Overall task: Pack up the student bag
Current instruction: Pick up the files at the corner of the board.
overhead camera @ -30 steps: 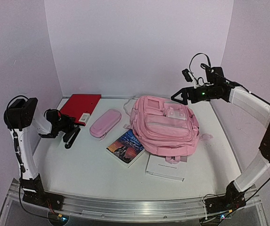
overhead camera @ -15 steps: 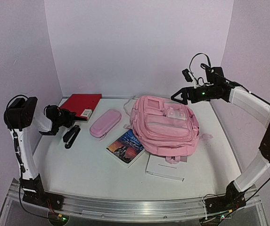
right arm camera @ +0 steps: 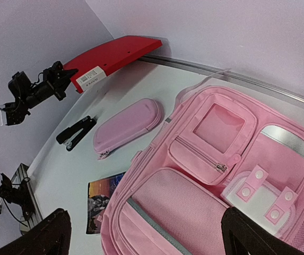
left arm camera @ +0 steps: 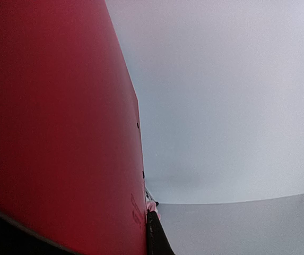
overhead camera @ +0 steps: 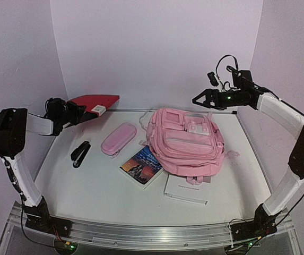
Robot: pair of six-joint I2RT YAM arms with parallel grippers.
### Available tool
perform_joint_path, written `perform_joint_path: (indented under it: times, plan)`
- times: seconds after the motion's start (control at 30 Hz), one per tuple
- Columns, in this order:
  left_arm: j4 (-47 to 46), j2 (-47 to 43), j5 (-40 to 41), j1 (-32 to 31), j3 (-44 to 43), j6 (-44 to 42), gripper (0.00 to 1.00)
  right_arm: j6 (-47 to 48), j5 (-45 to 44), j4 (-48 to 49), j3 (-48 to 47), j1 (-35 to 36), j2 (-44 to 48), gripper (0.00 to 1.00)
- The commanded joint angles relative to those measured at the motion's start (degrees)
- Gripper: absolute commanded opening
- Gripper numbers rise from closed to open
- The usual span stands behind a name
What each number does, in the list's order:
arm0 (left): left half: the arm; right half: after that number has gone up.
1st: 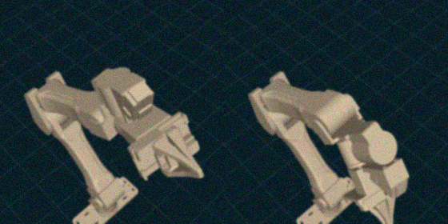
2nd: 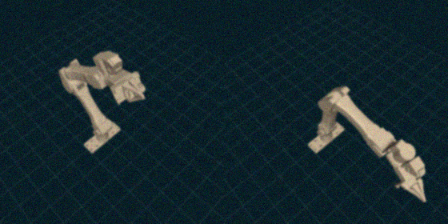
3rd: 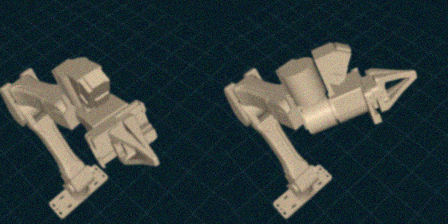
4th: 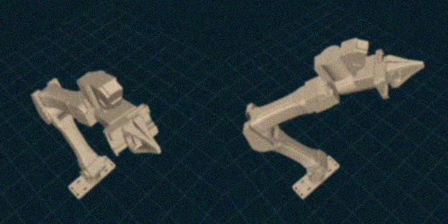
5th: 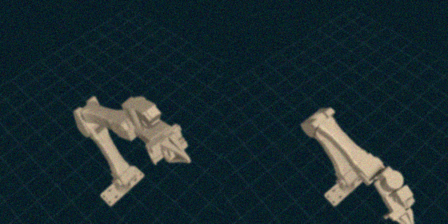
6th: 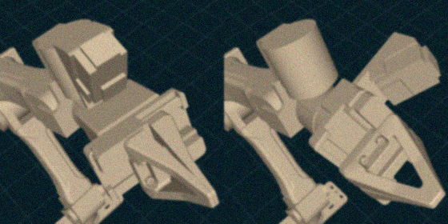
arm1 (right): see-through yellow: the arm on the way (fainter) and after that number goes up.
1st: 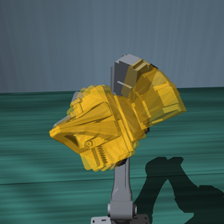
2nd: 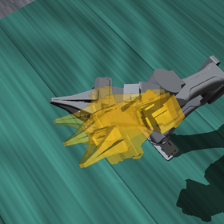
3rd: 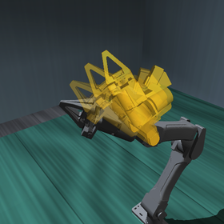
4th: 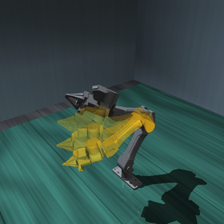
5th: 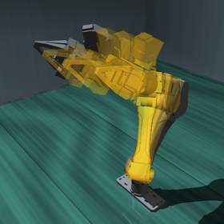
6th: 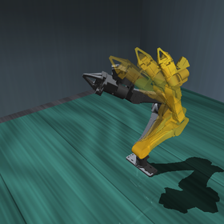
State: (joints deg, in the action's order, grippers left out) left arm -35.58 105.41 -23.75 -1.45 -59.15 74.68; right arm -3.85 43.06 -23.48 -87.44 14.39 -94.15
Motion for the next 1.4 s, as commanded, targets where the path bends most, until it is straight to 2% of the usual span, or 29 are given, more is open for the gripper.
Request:
perform_joint_path:
  times: [0.0, 0.17, 0.37, 0.47, 0.8, 0.97, 1.37]
  plan:
    - [2.5, -6.7, -6.9, -6.0, -9.8, -5.9, 0.0, -9.5, 3.5, 0.9, -4.9, -2.1, -4.0, 0.98]
    - [5.3, -7.2, -9.0, -12.9, -15.2, -7.8, 0.0, -18.8, 10.3, 1.9, -8.0, -2.5, -7.4, 0.98]
    - [2.2, -5.0, -8.1, -21.0, -19.3, -7.5, 0.0, -37.9, 12.8, 20.2, -4.2, -1.4, -7.2, 0.98]
    - [-0.7, -1.2, -7.3, -24.7, -22.7, -5.9, 0.0, -41.9, 12.7, 22.8, -4.2, 0.3, -8.2, 0.98]
    - [-4.2, 11.9, -8.6, -32.3, -37.1, -2.9, 0.0, -46.3, 8.9, 26.1, -2.8, 2.5, -10.3, 0.98]
    - [-5.0, 14.2, -10.0, -33.2, -38.9, -1.4, 0.0, -48.2, 6.4, 31.9, -2.3, 2.5, -10.2, 0.98]
    - [-8.3, 15.3, -13.0, -34.3, -39.8, 0.4, 0.0, -48.9, 0.6, 32.2, -0.9, 2.5, -11.4, 0.98]
